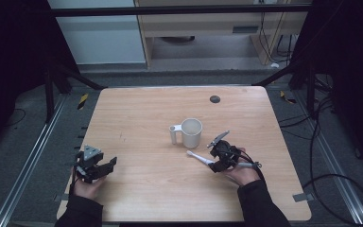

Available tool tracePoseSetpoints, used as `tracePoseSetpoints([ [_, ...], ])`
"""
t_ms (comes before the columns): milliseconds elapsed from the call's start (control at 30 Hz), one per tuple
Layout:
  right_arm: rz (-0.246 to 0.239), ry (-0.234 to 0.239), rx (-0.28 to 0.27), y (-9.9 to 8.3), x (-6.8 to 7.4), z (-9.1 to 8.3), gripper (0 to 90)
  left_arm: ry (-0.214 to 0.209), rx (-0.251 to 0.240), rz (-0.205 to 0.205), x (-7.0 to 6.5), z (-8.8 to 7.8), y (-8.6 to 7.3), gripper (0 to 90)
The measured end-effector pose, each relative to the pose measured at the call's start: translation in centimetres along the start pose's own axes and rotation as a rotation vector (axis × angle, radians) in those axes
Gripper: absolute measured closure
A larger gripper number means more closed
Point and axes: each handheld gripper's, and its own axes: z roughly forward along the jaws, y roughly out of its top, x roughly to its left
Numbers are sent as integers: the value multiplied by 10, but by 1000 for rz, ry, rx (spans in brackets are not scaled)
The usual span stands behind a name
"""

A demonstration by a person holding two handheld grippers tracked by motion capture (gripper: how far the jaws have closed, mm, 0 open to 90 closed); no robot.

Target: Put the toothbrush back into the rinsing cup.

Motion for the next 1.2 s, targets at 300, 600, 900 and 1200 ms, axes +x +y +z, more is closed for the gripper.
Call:
tracePoseSetpoints([
  [300,-11,16,44,0,1,8,521,-1,4,1,0,1,0,400],
  [600,-21,29,86,-1,0,15,570,-2,8,4,0,1,0,400],
  [900,-18,34,118,-2,-2,20,603,-2,11,8,0,1,0,399],
  [1200,-24,38,145,0,-2,21,649,-2,13,9,-1,2,0,399],
])
